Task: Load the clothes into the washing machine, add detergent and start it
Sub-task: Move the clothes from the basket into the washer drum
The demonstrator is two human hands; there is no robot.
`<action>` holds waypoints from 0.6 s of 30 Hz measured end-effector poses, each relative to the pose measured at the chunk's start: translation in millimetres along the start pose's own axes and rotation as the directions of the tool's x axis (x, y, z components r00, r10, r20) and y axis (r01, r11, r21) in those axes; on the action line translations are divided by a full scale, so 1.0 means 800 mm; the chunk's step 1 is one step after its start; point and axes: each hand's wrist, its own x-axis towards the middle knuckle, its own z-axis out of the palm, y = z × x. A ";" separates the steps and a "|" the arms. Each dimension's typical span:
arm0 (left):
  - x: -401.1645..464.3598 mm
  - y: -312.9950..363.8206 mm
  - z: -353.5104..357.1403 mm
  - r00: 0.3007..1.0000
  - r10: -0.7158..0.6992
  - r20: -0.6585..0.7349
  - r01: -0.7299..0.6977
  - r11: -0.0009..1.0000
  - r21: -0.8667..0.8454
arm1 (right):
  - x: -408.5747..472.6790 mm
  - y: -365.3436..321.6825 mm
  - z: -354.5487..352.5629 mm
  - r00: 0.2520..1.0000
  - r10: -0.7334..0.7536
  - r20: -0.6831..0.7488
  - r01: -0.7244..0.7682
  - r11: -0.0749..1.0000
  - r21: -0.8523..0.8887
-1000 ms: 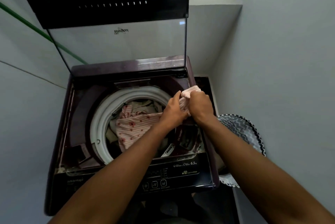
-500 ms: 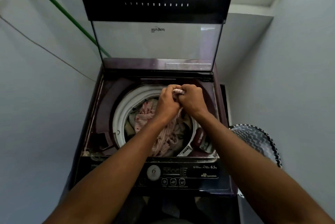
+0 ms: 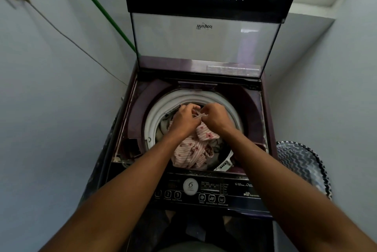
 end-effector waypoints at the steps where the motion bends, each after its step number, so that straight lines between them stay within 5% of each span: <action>1: 0.000 -0.001 0.002 1.000 0.004 0.001 -0.004 1.000 0.009 | 0.001 0.000 0.000 1.000 0.003 -0.001 -0.003 1.000 0.003; 12: 0.004 0.039 0.034 0.994 0.091 0.057 -0.090 0.996 -0.021 | -0.013 0.054 -0.038 0.991 0.062 -0.119 -0.054 0.996 0.070; 18: 0.006 0.103 0.086 0.973 0.202 0.113 -0.197 0.979 -0.046 | -0.029 0.108 -0.085 0.943 0.131 -0.306 -0.102 0.989 0.109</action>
